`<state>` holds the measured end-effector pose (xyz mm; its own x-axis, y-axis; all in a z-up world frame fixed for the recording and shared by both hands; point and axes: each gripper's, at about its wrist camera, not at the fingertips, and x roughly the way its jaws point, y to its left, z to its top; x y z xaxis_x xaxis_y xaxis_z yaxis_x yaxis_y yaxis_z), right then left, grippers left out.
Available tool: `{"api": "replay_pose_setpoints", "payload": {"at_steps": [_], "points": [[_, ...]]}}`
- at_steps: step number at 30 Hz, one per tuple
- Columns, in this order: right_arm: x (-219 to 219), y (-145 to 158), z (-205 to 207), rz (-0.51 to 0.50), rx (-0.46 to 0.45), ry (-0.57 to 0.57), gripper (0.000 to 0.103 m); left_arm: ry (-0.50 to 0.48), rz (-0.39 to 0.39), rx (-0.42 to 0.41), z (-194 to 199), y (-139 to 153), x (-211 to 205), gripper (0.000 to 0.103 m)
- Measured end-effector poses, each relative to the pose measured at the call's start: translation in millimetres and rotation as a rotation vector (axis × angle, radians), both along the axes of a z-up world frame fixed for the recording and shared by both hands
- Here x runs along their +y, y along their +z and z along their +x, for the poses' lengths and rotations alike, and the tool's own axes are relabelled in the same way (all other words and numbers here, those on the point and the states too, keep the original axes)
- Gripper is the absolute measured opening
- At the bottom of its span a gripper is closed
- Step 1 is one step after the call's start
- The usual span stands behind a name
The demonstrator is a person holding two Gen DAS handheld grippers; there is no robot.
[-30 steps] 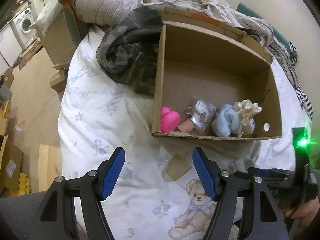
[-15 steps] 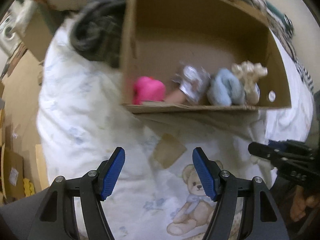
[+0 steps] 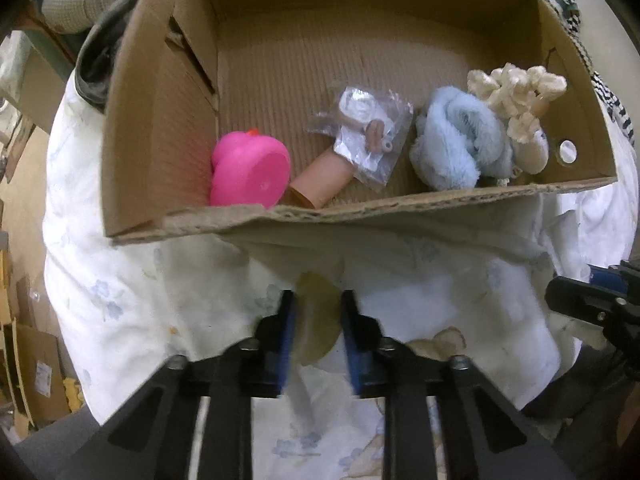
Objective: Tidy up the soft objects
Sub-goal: 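Grasp the white tissue item on the bed with the right gripper, then lift the white tissue with the right gripper and carry it over the box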
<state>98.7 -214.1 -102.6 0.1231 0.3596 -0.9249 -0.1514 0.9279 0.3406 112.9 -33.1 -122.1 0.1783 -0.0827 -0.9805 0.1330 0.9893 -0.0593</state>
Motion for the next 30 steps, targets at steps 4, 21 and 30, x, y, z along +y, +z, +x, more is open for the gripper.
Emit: {"api": "replay_pose_setpoints", "payload": {"at_steps": [4,21,30], "points": [[9.8,-2.2,0.6,-0.001,-0.005,0.016,0.029,0.019,0.006,-0.022,3.4,10.2,9.7,0.012],[16.1,0.0,-2.2,-0.016,-0.018,0.020,0.029,0.065,-0.036,-0.127,-25.1,55.8,32.9,0.011],[15.3,13.1,-8.5,0.026,-0.053,0.027,0.029,0.113,-0.077,-0.209,-52.2,95.9,33.8,0.011]]}}
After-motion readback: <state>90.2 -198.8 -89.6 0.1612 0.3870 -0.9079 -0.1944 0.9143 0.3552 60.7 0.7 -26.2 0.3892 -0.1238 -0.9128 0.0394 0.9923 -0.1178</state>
